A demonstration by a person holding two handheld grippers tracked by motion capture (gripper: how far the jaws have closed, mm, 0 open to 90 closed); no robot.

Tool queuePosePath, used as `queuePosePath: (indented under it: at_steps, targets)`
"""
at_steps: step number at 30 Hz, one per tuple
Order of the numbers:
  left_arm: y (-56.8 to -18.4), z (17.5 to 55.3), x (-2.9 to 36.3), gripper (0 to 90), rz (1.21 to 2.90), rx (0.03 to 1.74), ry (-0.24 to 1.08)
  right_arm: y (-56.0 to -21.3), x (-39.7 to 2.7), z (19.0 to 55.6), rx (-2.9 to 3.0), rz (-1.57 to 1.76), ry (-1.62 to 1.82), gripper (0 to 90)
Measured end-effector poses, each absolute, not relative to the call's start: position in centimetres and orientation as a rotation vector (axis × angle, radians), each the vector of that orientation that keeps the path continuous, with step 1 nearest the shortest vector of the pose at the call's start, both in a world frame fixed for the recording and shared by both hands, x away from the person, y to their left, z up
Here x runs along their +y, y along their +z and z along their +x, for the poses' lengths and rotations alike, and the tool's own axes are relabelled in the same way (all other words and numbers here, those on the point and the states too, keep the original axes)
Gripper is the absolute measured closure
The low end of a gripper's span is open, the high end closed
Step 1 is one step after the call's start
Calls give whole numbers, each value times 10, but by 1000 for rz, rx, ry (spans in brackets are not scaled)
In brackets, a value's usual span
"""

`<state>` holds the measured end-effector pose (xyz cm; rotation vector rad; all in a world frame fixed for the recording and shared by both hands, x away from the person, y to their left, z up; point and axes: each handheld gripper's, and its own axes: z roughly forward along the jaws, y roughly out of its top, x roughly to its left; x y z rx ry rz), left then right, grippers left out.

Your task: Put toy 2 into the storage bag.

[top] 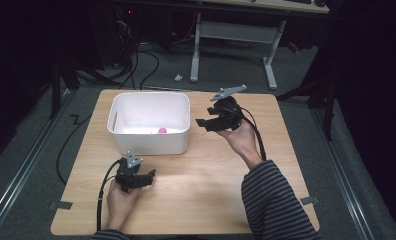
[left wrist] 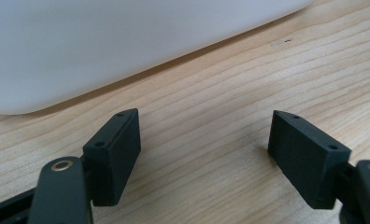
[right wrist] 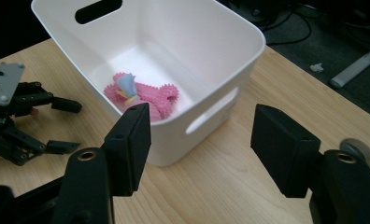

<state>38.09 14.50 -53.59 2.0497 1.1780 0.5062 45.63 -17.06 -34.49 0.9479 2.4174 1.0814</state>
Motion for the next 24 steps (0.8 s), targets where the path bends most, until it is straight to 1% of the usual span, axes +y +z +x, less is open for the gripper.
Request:
queuePosePath:
  at_steps: [9,24]
  targets:
    - [-536,381,145,257,2049,1178,506,-356,-218,431,2323,1034,1117,385]
    - [-536,381,145,257,2049,1179,507,-366,-272,395,2197,1164,1149,385]
